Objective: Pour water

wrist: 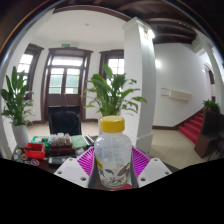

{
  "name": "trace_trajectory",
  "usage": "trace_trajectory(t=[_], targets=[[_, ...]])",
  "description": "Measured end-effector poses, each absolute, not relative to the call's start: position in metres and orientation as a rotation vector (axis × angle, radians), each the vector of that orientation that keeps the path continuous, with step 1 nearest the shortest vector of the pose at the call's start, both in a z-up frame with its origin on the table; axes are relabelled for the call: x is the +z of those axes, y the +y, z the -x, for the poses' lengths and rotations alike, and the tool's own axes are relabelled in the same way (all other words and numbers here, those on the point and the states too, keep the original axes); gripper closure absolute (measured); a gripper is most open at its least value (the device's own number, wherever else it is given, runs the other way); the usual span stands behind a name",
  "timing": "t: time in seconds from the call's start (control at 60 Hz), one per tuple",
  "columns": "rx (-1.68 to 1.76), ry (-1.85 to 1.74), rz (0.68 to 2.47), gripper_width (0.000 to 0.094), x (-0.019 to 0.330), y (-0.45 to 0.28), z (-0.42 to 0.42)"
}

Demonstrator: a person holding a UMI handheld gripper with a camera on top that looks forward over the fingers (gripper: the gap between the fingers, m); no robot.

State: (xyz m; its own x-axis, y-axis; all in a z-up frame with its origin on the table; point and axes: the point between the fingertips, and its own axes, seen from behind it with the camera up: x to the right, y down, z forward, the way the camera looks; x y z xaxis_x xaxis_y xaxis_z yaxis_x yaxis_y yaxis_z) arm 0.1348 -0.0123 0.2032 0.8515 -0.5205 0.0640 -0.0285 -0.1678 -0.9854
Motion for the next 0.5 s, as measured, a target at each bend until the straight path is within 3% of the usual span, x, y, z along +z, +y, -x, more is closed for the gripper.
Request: trace_trajectory(t=[0.25,0.4,0.5], targets=[[-0.466,0.522,1.771,0.0441,0.108,-0.015,-0.185],[-0.374,0.547,1.762,0.0425,0.078,-0.012,-0.186],[-0.359,0.528,1.722,0.0438,0.080,-0.010,-0.185]])
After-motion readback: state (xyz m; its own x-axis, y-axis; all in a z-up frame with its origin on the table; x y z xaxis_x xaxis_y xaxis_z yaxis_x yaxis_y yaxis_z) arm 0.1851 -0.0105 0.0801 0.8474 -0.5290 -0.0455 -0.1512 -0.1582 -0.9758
